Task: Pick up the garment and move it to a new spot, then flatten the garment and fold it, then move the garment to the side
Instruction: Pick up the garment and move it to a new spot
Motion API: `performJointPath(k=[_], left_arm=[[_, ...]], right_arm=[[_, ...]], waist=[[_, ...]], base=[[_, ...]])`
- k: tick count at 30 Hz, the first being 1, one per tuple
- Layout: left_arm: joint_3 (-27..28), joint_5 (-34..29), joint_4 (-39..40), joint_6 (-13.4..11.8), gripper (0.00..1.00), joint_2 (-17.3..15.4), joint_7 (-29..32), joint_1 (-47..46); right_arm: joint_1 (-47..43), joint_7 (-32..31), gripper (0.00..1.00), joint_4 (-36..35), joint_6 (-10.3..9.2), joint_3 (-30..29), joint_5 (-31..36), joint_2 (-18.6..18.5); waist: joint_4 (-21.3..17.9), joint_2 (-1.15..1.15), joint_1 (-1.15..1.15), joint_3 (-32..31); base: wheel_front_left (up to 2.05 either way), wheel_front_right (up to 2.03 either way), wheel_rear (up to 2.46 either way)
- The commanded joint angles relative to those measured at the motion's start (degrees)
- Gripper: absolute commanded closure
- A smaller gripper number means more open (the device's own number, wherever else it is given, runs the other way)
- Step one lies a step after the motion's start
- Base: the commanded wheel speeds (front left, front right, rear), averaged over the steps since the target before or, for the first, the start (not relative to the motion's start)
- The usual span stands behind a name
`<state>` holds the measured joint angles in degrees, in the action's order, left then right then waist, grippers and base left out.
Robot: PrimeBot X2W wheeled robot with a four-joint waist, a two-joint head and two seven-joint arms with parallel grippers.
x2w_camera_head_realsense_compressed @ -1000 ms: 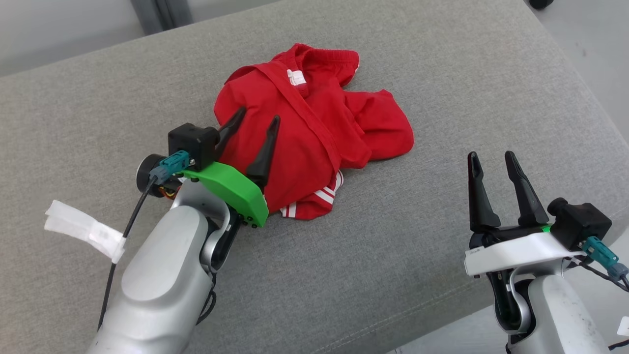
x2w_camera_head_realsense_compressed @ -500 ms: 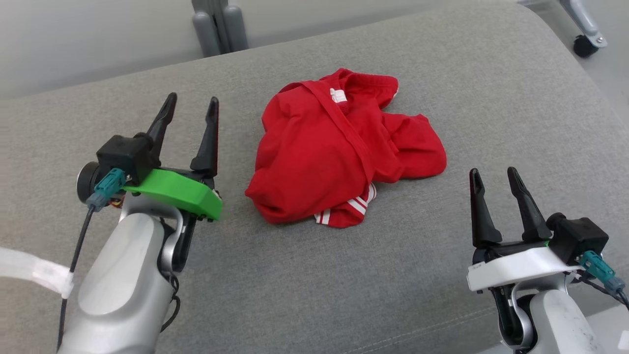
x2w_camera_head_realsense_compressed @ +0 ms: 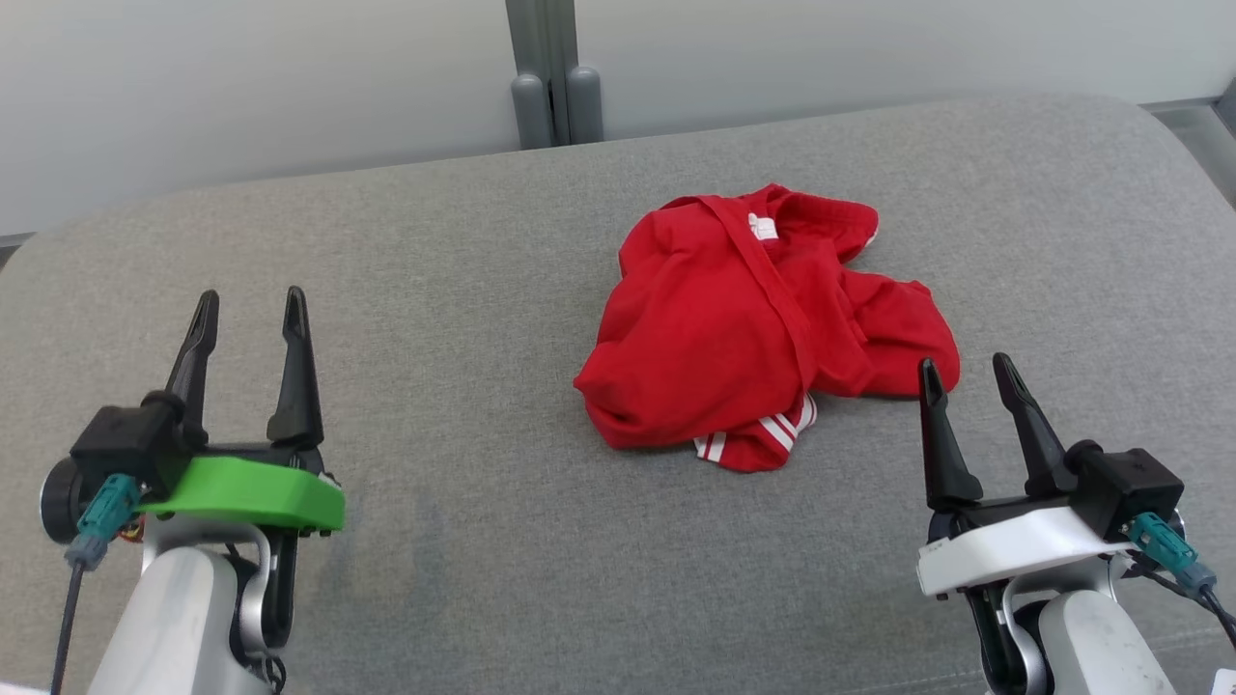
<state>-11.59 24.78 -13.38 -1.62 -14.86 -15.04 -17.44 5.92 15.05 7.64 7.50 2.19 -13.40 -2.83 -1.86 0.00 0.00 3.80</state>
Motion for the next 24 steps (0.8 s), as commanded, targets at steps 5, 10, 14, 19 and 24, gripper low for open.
performJointPath(k=[5,10,14,19,24], left_arm=[[2.7,-2.3,2.2,0.2,0.00,1.0,-0.2,6.5],[4.8,-3.7,3.9,0.8,0.00,2.1,-0.2,10.4],[6.6,-5.3,5.0,1.0,0.00,3.2,-0.2,12.9],[8.4,-6.5,5.1,1.7,0.00,4.6,-0.2,15.1],[9.6,-7.9,4.6,3.3,0.00,5.9,-0.2,16.0]], right_arm=[[-1.7,0.2,0.00,-0.2,-0.02,-0.2,0.6,-0.1],[-2.0,0.2,0.00,0.0,-0.02,0.0,1.1,-0.1],[-2.3,0.2,0.00,0.4,-0.02,0.6,1.6,-0.1],[-3.1,0.2,0.00,0.8,-0.02,1.2,2.3,-0.1],[-3.3,0.2,0.00,1.1,-0.02,1.3,2.5,-0.1]], waist=[[2.2,0.00,0.00,-1.8],[2.7,0.00,0.00,-1.9],[3.0,0.00,0.00,-2.0],[3.1,0.00,0.00,-2.0],[3.2,0.00,0.00,-2.0]], base=[[0.00,0.00,0.00],[0.00,0.00,0.00],[0.00,0.00,0.00],[0.00,0.00,0.00],[0.00,0.00,0.00]])
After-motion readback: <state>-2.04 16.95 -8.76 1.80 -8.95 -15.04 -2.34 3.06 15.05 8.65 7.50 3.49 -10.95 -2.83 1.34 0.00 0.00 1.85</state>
